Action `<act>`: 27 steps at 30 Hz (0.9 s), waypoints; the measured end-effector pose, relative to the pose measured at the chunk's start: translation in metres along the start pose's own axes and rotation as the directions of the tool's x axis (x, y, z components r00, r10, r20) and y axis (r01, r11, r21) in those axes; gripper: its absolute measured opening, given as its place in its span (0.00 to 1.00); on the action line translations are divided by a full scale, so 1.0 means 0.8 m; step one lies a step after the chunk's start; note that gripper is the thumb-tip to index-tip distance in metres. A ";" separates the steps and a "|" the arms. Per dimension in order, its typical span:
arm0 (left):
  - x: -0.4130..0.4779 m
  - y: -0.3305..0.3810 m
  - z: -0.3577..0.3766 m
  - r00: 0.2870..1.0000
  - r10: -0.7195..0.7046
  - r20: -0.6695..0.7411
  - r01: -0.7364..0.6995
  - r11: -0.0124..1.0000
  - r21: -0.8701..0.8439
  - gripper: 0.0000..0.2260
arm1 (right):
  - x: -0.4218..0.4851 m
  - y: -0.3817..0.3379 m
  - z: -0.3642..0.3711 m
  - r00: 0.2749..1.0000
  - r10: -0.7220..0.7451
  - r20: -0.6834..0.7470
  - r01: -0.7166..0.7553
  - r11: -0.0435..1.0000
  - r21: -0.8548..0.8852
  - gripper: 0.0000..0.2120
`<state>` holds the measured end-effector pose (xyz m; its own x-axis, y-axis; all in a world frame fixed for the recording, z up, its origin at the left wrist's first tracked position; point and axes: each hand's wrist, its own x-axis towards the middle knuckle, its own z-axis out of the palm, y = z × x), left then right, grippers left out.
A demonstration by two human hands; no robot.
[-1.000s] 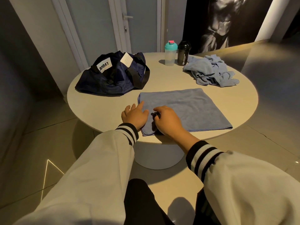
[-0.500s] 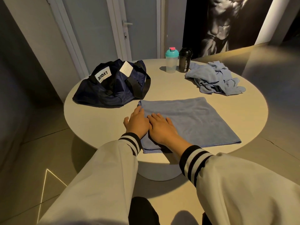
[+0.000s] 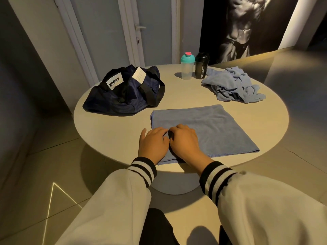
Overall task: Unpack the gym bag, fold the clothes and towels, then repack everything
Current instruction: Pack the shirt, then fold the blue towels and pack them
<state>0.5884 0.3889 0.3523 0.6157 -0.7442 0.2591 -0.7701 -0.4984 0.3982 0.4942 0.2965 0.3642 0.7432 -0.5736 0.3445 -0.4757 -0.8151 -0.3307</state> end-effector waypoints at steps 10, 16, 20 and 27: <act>-0.064 0.027 -0.007 0.984 0.165 0.070 -0.170 0.983 0.073 0.20 | -0.049 0.032 -0.034 0.998 0.035 -0.044 -0.037 0.999 -0.037 0.12; -0.044 0.011 -0.031 0.993 -0.051 0.109 0.025 0.973 0.231 0.19 | -0.061 0.043 -0.043 1.000 -0.017 0.018 0.015 0.993 0.116 0.12; -0.050 0.051 -0.017 0.991 0.086 0.099 -0.070 0.985 -0.155 0.15 | -0.071 0.045 -0.040 1.000 -0.020 0.020 0.017 0.991 0.135 0.13; -0.061 0.052 -0.005 0.986 0.122 0.111 -0.090 0.961 -0.261 0.12 | -0.083 0.076 -0.056 0.992 0.126 -0.019 -0.123 0.985 0.118 0.12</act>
<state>0.5265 0.4064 0.3599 0.4949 -0.8440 0.2068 -0.7518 -0.2965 0.5890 0.3948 0.2814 0.3607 0.6682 -0.6733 0.3165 -0.5047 -0.7227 -0.4721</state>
